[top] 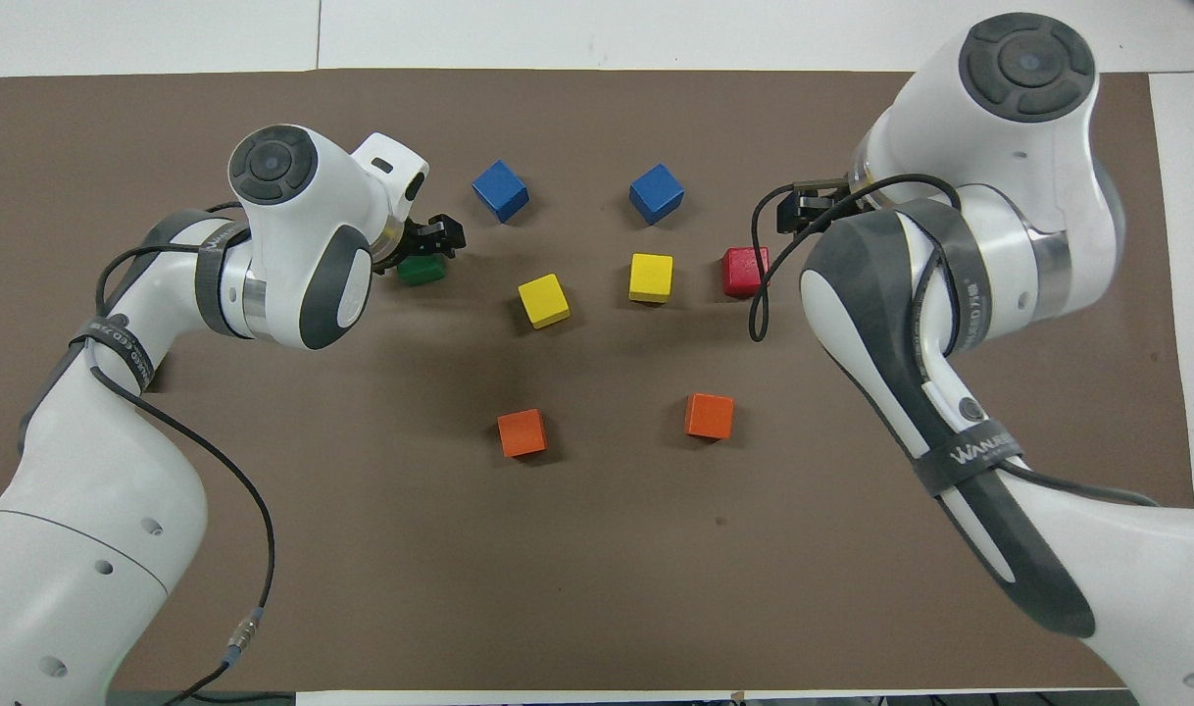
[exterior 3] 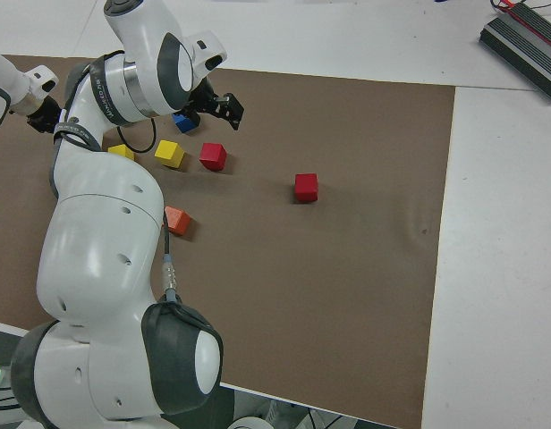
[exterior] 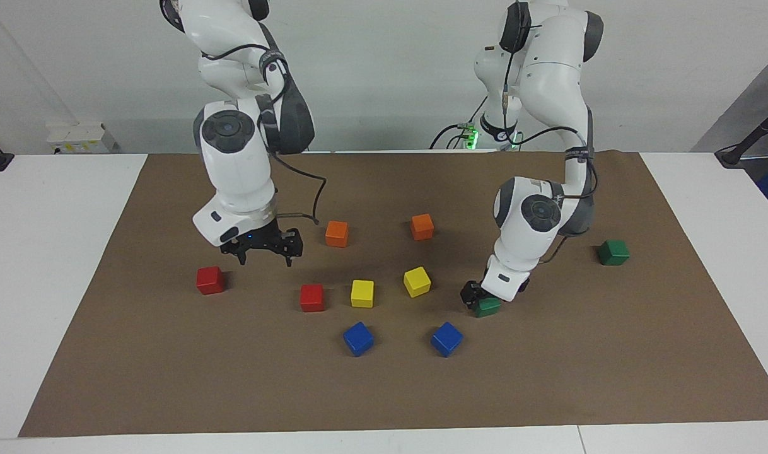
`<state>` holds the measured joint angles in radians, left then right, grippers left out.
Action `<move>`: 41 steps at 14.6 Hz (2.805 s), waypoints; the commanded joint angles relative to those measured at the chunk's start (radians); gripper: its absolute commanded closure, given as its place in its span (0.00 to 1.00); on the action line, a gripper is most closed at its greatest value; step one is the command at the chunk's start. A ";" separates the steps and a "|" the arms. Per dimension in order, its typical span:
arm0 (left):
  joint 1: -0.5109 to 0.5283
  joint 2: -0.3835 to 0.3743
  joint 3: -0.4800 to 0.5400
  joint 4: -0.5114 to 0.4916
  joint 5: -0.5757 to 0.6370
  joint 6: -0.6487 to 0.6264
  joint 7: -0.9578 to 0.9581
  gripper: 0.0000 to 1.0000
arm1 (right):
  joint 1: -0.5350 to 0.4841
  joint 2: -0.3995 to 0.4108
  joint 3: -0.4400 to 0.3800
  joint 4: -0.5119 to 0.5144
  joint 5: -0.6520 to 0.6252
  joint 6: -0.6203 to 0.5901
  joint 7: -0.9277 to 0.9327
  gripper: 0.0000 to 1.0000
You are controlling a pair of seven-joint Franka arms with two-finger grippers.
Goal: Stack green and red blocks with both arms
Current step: 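Grasp the second green cube with the left gripper while the right gripper grasps red, then lower the green cube beside the first green with the left gripper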
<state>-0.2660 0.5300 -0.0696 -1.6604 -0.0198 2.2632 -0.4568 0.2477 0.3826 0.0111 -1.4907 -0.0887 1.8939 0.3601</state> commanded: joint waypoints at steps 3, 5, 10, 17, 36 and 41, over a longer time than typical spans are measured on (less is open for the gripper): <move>-0.019 -0.015 0.013 -0.024 0.027 0.033 -0.060 0.62 | 0.019 0.061 0.006 0.008 0.023 0.134 0.077 0.00; -0.032 -0.015 0.027 -0.022 0.107 0.027 -0.065 1.00 | 0.021 0.055 0.007 -0.041 0.027 0.187 0.077 0.00; 0.010 -0.083 0.025 0.019 0.101 -0.108 -0.045 1.00 | 0.027 0.016 0.009 -0.175 0.044 0.307 0.066 0.00; 0.301 -0.280 0.024 -0.002 -0.020 -0.358 0.460 1.00 | 0.016 0.024 0.032 -0.235 0.073 0.320 -0.004 0.00; 0.582 -0.464 0.027 -0.493 -0.048 0.044 0.965 1.00 | -0.001 0.148 0.032 -0.105 0.133 0.304 -0.073 0.00; 0.593 -0.449 0.027 -0.493 -0.075 0.090 0.940 1.00 | 0.011 0.168 0.030 -0.106 0.147 0.349 -0.072 0.00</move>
<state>0.3137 0.1033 -0.0352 -2.1194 -0.0718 2.3063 0.4792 0.2616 0.5270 0.0299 -1.6206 0.0374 2.2261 0.3057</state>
